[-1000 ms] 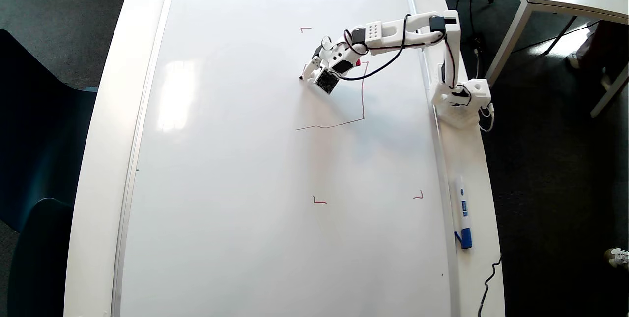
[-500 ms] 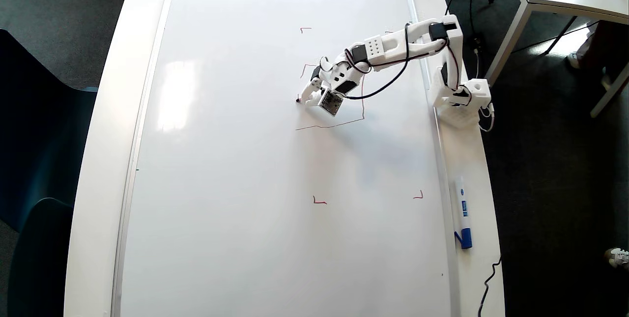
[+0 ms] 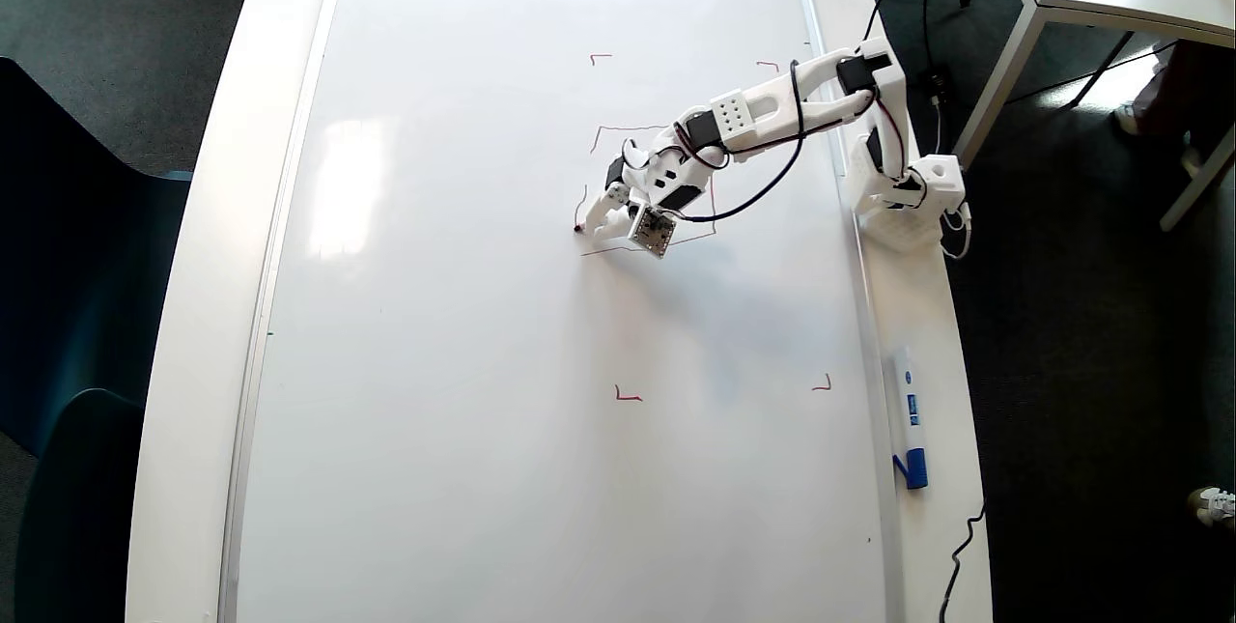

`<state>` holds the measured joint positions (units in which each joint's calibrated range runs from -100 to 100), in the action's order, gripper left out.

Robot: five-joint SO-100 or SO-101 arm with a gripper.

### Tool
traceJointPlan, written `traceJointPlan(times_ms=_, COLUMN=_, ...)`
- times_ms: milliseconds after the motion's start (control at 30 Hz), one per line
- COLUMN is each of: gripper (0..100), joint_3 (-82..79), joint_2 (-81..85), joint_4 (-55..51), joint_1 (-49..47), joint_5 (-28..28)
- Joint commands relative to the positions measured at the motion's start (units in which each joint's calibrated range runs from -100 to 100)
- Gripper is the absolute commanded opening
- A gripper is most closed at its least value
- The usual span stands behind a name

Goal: Draw on a whiteboard a robot head using a pen attached to the gripper

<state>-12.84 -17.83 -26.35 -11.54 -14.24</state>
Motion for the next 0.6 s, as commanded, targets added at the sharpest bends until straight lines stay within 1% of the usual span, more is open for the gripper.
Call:
traceJointPlan(times_ms=0, gripper=1, joint_3=1.99, joint_2=0.1, joint_4=0.46, joint_1=-1.1, joint_5=-0.83)
traceJointPlan(times_ms=367, gripper=1, joint_3=2.53, joint_2=0.01, joint_4=0.46, joint_1=-5.29, joint_5=-0.93)
traceJointPlan(times_ms=567, gripper=1, joint_3=2.53, joint_2=0.01, joint_4=0.46, joint_1=-5.59, joint_5=-0.93)
